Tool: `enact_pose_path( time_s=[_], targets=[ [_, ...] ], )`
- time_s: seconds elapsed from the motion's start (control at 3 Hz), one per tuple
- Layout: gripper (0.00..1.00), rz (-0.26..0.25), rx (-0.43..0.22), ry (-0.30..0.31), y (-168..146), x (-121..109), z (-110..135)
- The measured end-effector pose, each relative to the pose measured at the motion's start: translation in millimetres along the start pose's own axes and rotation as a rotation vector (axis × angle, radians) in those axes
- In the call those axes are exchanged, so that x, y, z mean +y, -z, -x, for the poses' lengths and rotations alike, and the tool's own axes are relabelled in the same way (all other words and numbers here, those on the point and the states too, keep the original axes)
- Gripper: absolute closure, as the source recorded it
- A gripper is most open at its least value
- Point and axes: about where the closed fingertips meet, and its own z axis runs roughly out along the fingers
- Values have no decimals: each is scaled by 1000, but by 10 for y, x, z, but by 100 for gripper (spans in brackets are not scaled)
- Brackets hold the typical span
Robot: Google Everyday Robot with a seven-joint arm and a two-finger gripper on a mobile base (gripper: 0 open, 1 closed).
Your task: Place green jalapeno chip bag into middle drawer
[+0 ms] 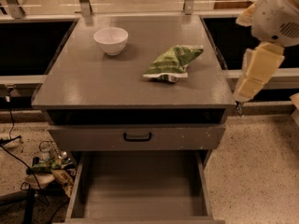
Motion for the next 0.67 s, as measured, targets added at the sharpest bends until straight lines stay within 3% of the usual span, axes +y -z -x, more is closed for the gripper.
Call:
enact_pose_path(
  time_s=[0.33,0.67],
  targets=[
    [0,51,21,-16,-508,-300,3],
    [0,51,21,-16,-509,-301,3]
  ],
)
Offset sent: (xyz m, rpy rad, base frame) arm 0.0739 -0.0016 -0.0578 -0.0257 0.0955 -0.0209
